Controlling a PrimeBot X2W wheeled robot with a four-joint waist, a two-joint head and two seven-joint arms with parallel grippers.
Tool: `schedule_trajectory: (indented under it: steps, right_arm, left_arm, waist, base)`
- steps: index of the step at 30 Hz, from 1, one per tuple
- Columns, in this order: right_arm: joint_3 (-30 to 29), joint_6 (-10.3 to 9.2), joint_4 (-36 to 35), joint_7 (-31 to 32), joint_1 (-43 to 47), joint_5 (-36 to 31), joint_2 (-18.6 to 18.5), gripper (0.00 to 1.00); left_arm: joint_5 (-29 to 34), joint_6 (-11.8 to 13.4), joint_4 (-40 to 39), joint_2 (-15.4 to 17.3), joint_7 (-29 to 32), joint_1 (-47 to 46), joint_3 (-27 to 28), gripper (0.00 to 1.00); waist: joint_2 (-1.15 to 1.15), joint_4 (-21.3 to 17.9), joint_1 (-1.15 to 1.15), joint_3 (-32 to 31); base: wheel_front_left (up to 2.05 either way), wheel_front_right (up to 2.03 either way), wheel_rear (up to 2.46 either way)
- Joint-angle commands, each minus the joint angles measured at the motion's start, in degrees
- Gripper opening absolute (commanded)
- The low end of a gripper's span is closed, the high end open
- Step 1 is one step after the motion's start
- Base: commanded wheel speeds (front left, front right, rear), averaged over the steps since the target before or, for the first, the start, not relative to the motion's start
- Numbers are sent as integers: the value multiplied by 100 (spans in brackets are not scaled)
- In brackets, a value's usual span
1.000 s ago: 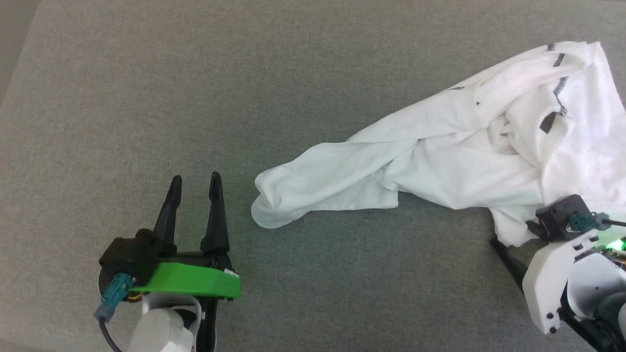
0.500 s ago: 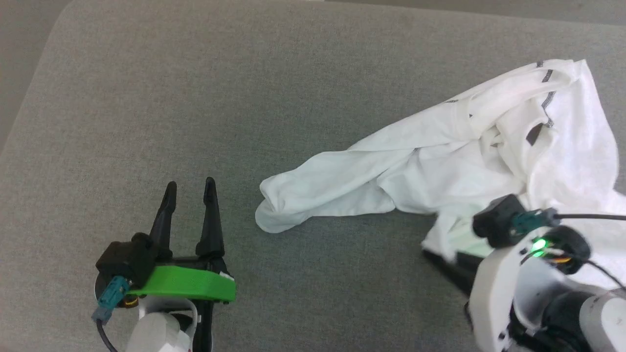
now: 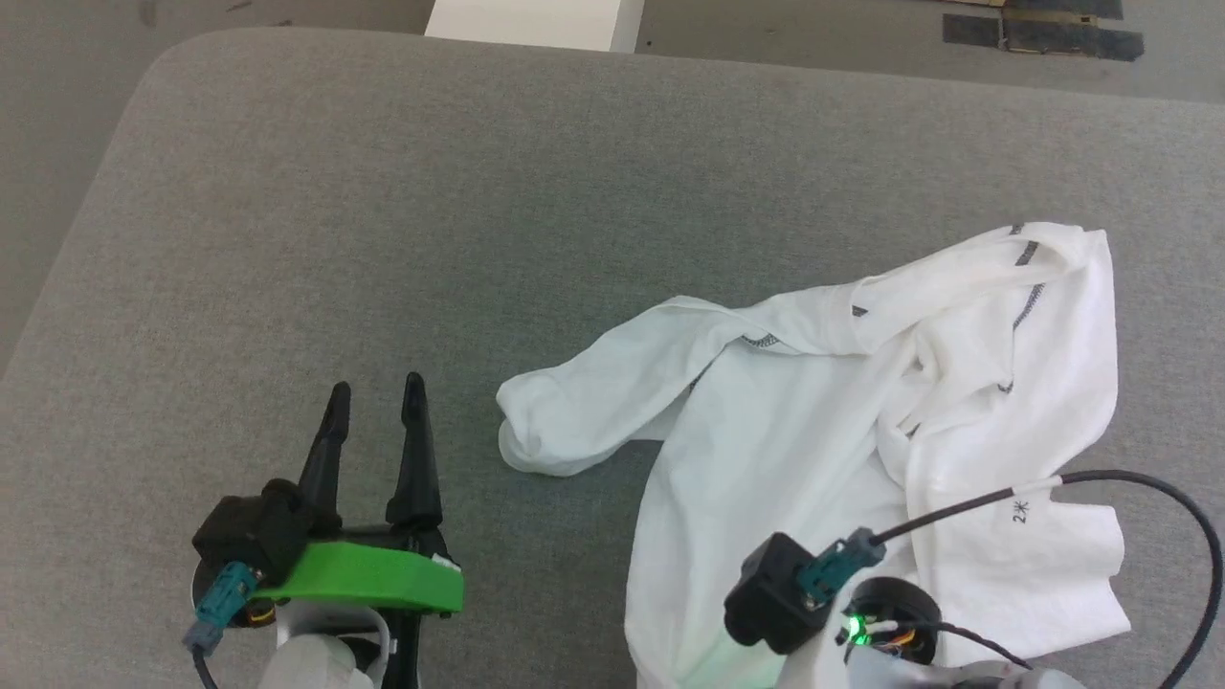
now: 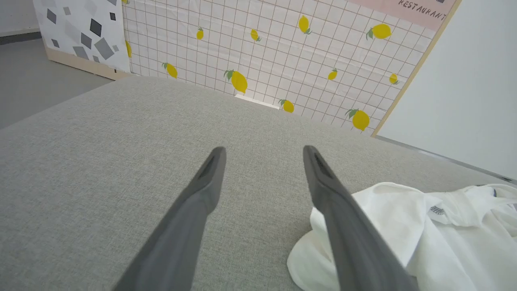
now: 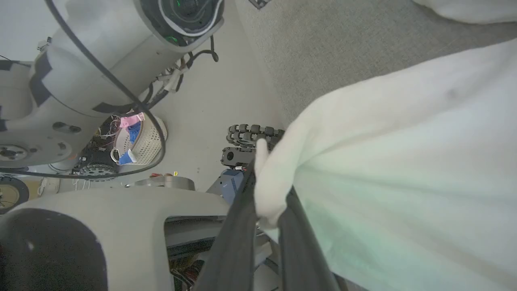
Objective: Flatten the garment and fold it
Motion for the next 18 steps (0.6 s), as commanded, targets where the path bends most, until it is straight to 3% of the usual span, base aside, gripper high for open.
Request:
schedule_trajectory:
  steps: [1, 2, 6, 10, 14, 15, 18]
  right_arm:
    - [76, -8, 154, -186, -157, -111, 21, 40]
    - [111, -8, 271, -321, -227, -214, 28, 100]
    - [355, -8, 599, -1043, -641, -610, -13, 100]
    - [-73, -8, 692, -1913, -870, -794, 139, 100]
    - [-1211, -8, 735, -2875, -793, -1608, 367, 100]
    - [-2198, -8, 625, -3470, -507, -2641, 585, 100]
    - [-3033, -8, 499, -3874, -17, -3424, 903, 100]
  left_arm:
    - [-46, 22, 14, -25, -27, 38, -15, 100]
    - [-55, 19, 32, -25, -27, 34, -24, 100]
    - [-84, 6, 131, -25, -27, 47, -15, 100]
    - [-57, 0, 152, -2, -27, 119, 2, 100]
    - [-13, 14, 108, 54, -18, 216, -14, 100]
    - [16, 29, 25, 126, 27, 299, -19, 100]
    - [33, 50, -70, 187, 59, 386, -9, 100]
  waist:
    - [0, 83, 0, 47]
    - [0, 100, 0, 36]
    - [0, 100, 0, -96]
    - [0, -11, 0, -298]
    - [0, -159, 0, -468]
    - [0, -297, 0, -521]
    - [0, -433, 0, -543]
  base:
    - [0, 0, 0]
    - [0, 0, 0]
    - [0, 0, 0]
    - [0, 0, 0]
    - [0, 0, 0]
    - [0, 0, 0]
    - [0, 0, 0]
